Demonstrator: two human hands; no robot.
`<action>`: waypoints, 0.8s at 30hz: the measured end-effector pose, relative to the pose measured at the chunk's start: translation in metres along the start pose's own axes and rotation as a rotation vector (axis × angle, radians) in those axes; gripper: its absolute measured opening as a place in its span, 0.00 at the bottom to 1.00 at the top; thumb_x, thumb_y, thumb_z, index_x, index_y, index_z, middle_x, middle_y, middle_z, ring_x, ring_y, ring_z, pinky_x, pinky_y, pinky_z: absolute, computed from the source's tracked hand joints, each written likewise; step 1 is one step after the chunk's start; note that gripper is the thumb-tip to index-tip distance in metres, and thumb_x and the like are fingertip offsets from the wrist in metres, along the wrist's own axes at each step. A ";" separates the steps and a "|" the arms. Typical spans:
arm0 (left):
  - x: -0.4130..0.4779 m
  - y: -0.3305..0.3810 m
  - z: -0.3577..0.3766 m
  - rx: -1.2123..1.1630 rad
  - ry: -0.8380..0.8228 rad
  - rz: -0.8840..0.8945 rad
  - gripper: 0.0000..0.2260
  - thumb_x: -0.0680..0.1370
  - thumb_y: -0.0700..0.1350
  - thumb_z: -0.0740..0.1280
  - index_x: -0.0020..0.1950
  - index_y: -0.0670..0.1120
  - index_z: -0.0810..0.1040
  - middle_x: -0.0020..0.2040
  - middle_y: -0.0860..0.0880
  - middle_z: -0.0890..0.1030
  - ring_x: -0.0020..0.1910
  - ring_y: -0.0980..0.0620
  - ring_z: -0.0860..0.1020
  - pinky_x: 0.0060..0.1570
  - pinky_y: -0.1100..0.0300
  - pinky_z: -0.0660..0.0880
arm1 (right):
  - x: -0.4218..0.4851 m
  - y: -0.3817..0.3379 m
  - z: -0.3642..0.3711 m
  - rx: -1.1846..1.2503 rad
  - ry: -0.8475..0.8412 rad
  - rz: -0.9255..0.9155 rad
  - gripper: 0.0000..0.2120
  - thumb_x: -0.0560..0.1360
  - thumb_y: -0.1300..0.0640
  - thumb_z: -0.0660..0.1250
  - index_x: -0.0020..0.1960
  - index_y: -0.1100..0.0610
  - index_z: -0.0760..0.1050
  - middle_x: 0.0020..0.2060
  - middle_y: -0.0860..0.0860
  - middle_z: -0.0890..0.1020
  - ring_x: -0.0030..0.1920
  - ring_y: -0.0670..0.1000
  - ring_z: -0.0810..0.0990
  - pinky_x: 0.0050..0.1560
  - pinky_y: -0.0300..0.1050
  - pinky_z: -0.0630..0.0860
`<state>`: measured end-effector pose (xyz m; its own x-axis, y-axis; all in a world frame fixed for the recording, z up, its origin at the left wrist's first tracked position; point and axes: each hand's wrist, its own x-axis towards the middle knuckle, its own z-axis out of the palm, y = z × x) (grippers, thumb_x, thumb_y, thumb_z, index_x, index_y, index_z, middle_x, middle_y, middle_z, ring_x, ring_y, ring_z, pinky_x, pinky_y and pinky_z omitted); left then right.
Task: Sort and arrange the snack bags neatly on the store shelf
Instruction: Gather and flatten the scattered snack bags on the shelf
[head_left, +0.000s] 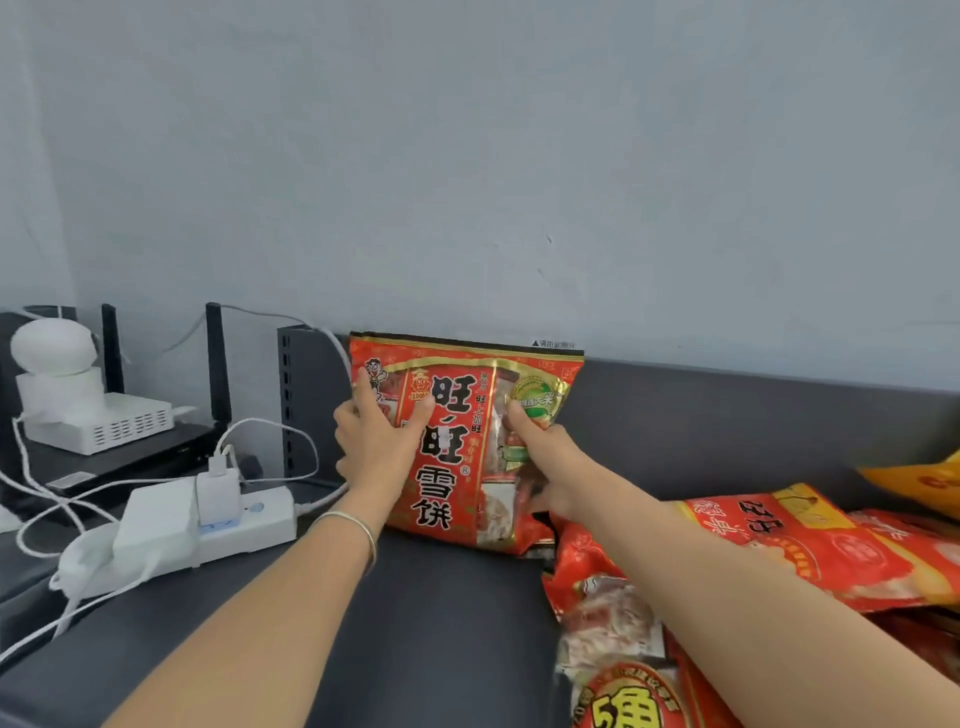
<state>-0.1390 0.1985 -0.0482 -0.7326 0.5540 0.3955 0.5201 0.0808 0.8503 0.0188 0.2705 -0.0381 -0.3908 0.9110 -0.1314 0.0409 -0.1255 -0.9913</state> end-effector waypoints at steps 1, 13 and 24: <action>0.000 0.000 0.001 -0.001 -0.002 0.014 0.41 0.71 0.65 0.65 0.76 0.56 0.46 0.72 0.44 0.57 0.70 0.41 0.61 0.64 0.36 0.63 | 0.000 0.002 -0.002 0.002 0.010 -0.013 0.56 0.49 0.25 0.72 0.69 0.51 0.63 0.63 0.52 0.77 0.61 0.59 0.76 0.59 0.67 0.71; -0.026 0.003 0.013 0.048 -0.202 0.069 0.41 0.73 0.60 0.67 0.77 0.55 0.44 0.74 0.43 0.53 0.72 0.40 0.57 0.65 0.36 0.63 | -0.029 -0.007 -0.031 -0.187 0.357 -0.085 0.32 0.72 0.42 0.69 0.66 0.58 0.61 0.59 0.57 0.76 0.57 0.58 0.78 0.58 0.60 0.76; -0.107 0.064 0.019 0.274 -0.288 0.455 0.16 0.77 0.53 0.62 0.64 0.54 0.72 0.66 0.49 0.69 0.66 0.45 0.67 0.61 0.48 0.68 | -0.131 -0.012 -0.093 -0.921 0.286 -0.267 0.24 0.80 0.51 0.62 0.72 0.58 0.64 0.68 0.56 0.72 0.65 0.55 0.73 0.60 0.46 0.70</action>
<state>-0.0188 0.1598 -0.0426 -0.2818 0.7821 0.5559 0.8756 -0.0274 0.4823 0.1553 0.1895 -0.0100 -0.2597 0.9405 0.2191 0.7281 0.3397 -0.5954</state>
